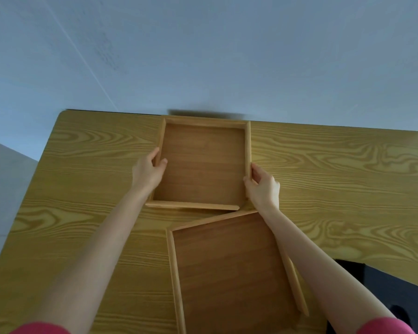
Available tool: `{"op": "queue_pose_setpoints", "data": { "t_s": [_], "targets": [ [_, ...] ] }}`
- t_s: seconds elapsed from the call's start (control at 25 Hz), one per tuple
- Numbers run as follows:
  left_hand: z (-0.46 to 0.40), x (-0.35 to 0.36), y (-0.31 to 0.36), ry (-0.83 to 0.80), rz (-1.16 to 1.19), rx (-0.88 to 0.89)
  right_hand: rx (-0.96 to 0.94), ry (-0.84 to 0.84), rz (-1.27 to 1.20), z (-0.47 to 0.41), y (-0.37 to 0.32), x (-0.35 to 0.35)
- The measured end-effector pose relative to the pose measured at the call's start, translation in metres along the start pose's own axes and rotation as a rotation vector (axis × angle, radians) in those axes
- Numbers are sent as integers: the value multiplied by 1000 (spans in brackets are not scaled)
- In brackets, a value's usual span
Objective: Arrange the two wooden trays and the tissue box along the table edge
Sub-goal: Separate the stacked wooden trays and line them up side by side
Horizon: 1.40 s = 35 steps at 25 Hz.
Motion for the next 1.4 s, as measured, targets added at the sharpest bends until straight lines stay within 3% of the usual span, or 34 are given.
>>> {"op": "queue_pose_setpoints", "data": {
  "t_s": [0.2,0.44,0.76,1.24,1.4],
  "targets": [
    [24,20,-2,-99,-196,143,-98,-84,213,2,-7,2],
    [50,45,-18,-311,-555,299,-230,-379,575,40,-9,31],
    [44,49,-20,-188,-484,269,-180,-313,518,27,-3,30],
    [32,49,-14,-308,-633,229,-157,-292,573,10,-3,30],
    [37,43,-7,-292,-708,204,-248,-253,576,24,-8,27]
  ]
}}
Point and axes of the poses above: each hand's wrist, its own z-axis away from the middle knuckle, its own x-axis out of the palm, y = z × x, the point moved 7 cm from there along -z, towards the middle knuckle, and after that the axes turned 2 degrees about -z, right-handed, at the moved point
